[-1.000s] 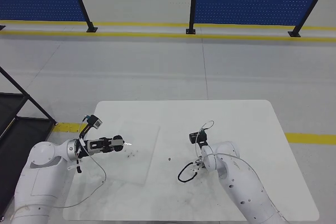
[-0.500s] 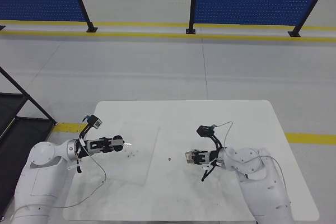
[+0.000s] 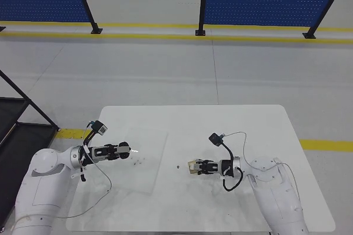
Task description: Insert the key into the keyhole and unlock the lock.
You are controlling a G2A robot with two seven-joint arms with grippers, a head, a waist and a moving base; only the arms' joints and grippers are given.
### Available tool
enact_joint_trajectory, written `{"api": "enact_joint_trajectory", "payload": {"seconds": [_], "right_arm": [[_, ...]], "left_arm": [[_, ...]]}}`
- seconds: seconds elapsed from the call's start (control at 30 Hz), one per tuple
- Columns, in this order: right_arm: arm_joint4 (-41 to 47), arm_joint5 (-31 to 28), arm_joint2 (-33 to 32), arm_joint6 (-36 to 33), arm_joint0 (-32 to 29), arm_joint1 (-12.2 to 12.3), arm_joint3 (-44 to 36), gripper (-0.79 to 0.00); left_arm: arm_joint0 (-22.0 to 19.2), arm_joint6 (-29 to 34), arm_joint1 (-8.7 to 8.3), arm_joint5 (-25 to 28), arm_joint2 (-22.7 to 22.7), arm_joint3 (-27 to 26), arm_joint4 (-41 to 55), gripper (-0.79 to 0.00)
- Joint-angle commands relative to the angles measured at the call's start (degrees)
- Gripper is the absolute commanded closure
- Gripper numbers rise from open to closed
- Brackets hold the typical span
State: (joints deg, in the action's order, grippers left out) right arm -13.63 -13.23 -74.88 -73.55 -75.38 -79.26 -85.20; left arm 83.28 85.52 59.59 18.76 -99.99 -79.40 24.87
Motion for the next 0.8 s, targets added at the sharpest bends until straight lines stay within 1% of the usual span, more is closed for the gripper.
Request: {"api": "enact_joint_trajectory", "payload": {"seconds": [0.0, 0.07, 0.23, 0.53, 0.63, 0.77], "right_arm": [[1.0, 0.0, 0.0, 1.4, -0.4, -0.1, 0.0, 0.000], [7.1, -1.0, -0.1, 4.9, -1.4, -0.3, 0.8, 0.000], [15.6, -3.7, 0.6, 10.7, -2.4, -0.6, 4.1, 0.000], [21.8, -7.1, 1.6, 12.6, -1.6, -0.3, 7.0, 0.000], [23.7, -6.7, 1.7, 12.7, -2.0, -0.1, 6.8, 0.000], [24.1, -6.4, 1.7, 12.5, -2.0, 0.0, 6.5, 0.000]], "left_arm": [[0.0, 0.0, 0.00, 0.0, 0.0, 0.0, 0.0, 0.000], [0.0, 0.0, 0.00, 0.0, 0.0, 0.0, 0.0, 0.000], [0.0, 0.0, 0.00, 0.0, 0.0, 0.0, 0.0, 0.000], [0.0, 0.0, 0.00, 0.0, 0.0, 0.0, 0.0, 0.000], [0.0, 0.0, 0.00, 0.0, 0.0, 0.0, 0.0, 0.000], [0.0, 0.0, 0.00, 0.0, 0.0, 0.0, 0.0, 0.000]]}}
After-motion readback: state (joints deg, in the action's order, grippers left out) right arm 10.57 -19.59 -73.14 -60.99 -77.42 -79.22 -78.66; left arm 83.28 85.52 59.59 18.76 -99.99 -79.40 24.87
